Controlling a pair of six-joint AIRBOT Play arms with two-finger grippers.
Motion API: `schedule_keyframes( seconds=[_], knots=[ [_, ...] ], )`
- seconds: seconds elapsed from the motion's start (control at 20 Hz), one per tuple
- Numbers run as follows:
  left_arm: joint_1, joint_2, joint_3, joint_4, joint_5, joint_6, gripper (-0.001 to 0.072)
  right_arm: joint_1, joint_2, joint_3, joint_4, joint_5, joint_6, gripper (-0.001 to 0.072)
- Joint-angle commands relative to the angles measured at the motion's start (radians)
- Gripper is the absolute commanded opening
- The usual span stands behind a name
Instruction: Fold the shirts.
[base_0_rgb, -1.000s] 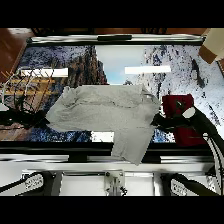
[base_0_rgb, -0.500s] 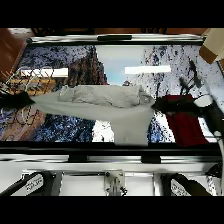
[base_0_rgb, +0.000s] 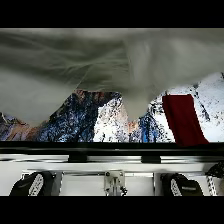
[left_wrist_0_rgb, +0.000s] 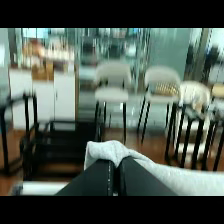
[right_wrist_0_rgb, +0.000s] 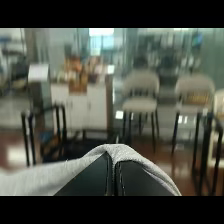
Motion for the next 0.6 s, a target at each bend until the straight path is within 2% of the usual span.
schedule_keyframes(
  seconds=[0.0, 0.1, 0.3, 0.45, 0.55],
  knots=[
    [0.001, 0.093, 0.055, 0.126, -0.081, -0.048, 0.0032, 0.001, 0.092, 0.078, -0.174, 0.061, 0.125, 0.0078],
    [0.000, 0.080, 0.047, 0.182, -0.143, -0.047, 0.0033, 0.001, 0.077, 0.078, -0.229, 0.134, 0.129, 0.0078],
    [0.000, 0.016, -0.058, 0.187, -0.220, -0.024, 0.0033, 0.001, -0.035, 0.078, -0.255, 0.271, 0.127, 0.0078],
    [-0.001, -0.054, -0.217, 0.170, -0.364, 0.035, 0.0033, 0.001, -0.200, 0.062, -0.248, 0.513, 0.128, 0.0079],
    [-0.022, -0.102, -0.393, 0.141, -0.361, 0.058, 0.0033, 0.001, -0.317, -0.050, -0.203, 0.620, 0.127, 0.0079]
  ],
)
